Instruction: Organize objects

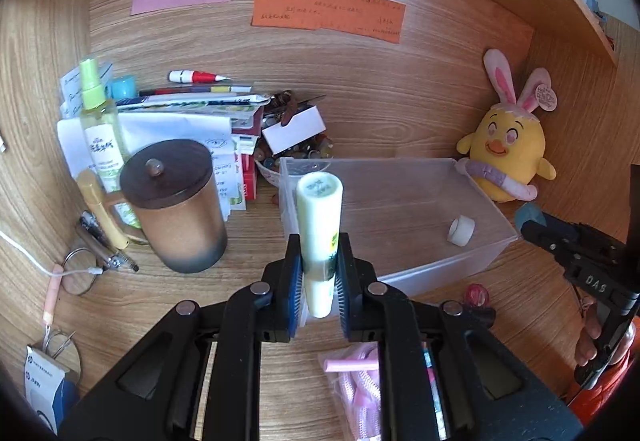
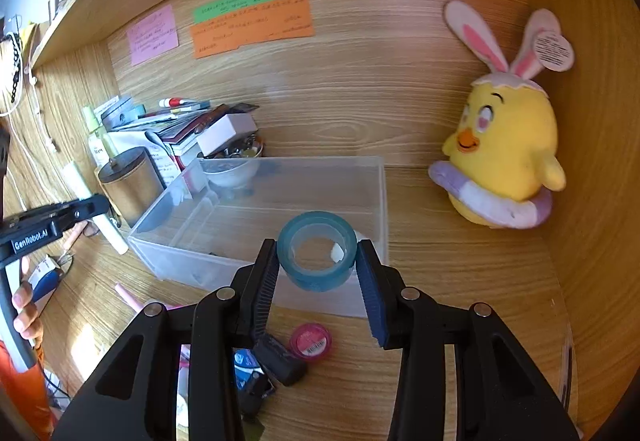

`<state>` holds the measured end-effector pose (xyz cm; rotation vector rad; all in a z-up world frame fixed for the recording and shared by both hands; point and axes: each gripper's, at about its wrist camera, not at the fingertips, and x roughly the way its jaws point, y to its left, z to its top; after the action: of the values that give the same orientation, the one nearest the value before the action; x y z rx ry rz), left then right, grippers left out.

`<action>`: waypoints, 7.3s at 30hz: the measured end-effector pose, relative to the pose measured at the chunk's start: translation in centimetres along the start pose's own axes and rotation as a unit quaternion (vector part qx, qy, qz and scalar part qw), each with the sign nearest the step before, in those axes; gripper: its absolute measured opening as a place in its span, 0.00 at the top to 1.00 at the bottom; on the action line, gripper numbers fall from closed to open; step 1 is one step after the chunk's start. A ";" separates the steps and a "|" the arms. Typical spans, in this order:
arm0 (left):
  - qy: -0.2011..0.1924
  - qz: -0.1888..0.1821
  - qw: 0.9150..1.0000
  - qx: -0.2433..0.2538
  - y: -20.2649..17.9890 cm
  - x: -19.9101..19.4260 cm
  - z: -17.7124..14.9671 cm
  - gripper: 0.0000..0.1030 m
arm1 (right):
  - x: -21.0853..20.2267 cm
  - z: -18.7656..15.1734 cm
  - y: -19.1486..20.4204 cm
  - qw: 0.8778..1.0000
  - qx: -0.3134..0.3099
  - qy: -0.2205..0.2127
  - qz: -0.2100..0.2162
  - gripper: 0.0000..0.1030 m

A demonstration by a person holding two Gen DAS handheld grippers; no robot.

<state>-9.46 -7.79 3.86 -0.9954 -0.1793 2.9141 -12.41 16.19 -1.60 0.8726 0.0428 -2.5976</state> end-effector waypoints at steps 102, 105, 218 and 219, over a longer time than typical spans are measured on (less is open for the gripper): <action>0.160 -0.014 0.983 0.088 -2.4 3.7 -11.2 0.36 | -0.4 -10.8 3.2 0.992 -0.036 0.113 0.041 0.62; 0.157 -0.006 0.985 0.077 -2.0 2.9 -11.6 0.36 | -0.4 -10.6 3.1 0.993 -0.035 0.108 0.035 0.62; 0.046 -0.009 0.996 0.082 -5.0 2.6 -0.3 0.23 | 3.2 1.1 1.9 0.997 -0.068 0.044 0.004 0.34; 0.044 -0.006 0.995 0.084 -5.1 2.3 -0.5 0.18 | 2.7 0.9 1.9 0.997 -0.070 0.040 0.005 0.34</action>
<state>-10.89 -2.44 2.72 -1.0870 0.0621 2.8105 -14.18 13.36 -2.24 0.9231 0.2384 -2.5137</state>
